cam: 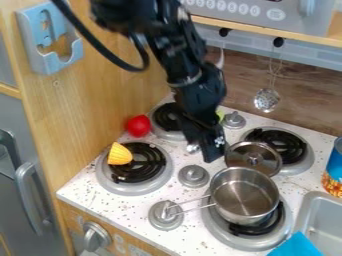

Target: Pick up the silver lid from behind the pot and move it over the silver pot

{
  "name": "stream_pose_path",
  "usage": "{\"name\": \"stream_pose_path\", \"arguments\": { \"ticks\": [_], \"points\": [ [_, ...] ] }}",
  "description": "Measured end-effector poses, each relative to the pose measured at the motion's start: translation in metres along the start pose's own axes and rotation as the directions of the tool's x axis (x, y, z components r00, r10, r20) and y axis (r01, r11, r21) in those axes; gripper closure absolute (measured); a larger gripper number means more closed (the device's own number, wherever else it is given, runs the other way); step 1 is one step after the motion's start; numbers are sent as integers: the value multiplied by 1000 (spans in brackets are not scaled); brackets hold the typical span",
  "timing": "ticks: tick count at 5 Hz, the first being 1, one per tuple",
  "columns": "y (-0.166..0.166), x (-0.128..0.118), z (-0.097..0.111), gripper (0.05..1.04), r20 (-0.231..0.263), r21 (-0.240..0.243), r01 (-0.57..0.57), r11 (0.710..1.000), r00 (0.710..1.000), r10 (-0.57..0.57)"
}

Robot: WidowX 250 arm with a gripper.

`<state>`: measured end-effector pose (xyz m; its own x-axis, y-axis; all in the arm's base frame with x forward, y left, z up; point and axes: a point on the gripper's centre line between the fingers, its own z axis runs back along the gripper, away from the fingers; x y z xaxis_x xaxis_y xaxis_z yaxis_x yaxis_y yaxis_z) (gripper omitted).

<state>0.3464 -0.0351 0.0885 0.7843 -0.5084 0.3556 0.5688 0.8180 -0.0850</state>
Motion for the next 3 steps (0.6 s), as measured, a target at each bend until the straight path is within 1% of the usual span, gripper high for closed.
{"name": "stream_pose_path", "arguments": {
  "ticks": [1,2,3],
  "points": [
    [12,41,-39,83,134,81,-11,997,991,0],
    [25,65,-49,83,290,199,-227,953,943,164],
    [27,79,-59,83,274,249,-343,906,922,273]
  ]
}}
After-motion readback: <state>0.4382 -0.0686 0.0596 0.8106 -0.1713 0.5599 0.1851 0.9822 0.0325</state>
